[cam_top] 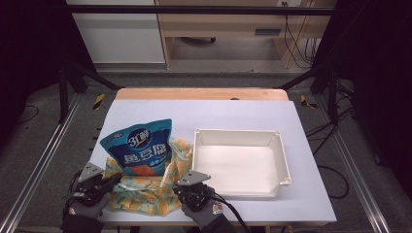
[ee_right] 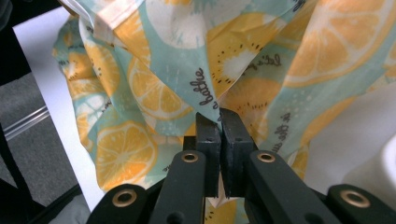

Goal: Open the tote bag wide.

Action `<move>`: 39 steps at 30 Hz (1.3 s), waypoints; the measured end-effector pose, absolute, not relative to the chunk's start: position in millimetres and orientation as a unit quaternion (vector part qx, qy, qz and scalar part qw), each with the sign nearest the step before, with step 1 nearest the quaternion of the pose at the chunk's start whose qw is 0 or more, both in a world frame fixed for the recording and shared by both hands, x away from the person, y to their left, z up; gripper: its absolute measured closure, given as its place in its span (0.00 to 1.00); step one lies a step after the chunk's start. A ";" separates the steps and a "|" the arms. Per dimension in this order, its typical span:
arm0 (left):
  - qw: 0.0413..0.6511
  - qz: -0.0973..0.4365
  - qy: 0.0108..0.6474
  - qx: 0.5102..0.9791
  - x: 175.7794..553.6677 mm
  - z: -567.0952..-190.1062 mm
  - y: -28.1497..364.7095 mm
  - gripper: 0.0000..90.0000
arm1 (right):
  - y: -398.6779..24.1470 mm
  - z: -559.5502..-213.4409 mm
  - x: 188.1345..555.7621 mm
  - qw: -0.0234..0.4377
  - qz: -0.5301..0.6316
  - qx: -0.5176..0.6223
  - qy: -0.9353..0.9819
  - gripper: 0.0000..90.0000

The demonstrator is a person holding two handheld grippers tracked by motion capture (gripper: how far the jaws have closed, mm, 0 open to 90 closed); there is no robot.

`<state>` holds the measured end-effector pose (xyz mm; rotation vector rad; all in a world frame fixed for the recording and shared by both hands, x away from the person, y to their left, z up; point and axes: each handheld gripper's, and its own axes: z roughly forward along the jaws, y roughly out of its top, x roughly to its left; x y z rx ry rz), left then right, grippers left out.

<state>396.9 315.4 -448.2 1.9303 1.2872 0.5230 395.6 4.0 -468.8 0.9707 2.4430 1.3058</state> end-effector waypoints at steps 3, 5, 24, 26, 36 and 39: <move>0.369 0.204 0.502 0.755 398.1 -449.5 314.9 1.00 | 4.8 -471.8 395.1 0.104 0.439 0.329 0.829 0.93; 0.369 0.204 0.502 0.755 398.4 -449.9 315.1 1.00 | 5.0 -470.5 394.3 0.100 0.440 0.326 0.831 0.90; 0.361 0.198 0.499 0.762 398.8 -450.4 313.9 1.00 | 5.1 -370.5 398.8 0.158 0.552 0.295 0.764 0.91; 0.360 0.197 0.498 0.764 398.9 -450.5 313.8 1.00 | 15.6 -368.0 402.5 0.158 0.552 0.293 0.765 0.92; 0.359 0.193 0.498 0.766 399.0 -450.9 313.9 1.00 | 39.1 -412.3 419.0 0.168 0.468 0.326 0.805 0.95; 0.358 0.193 0.499 0.765 399.2 -451.1 314.0 1.00 | 33.6 -430.5 415.4 0.172 0.446 0.344 0.809 0.96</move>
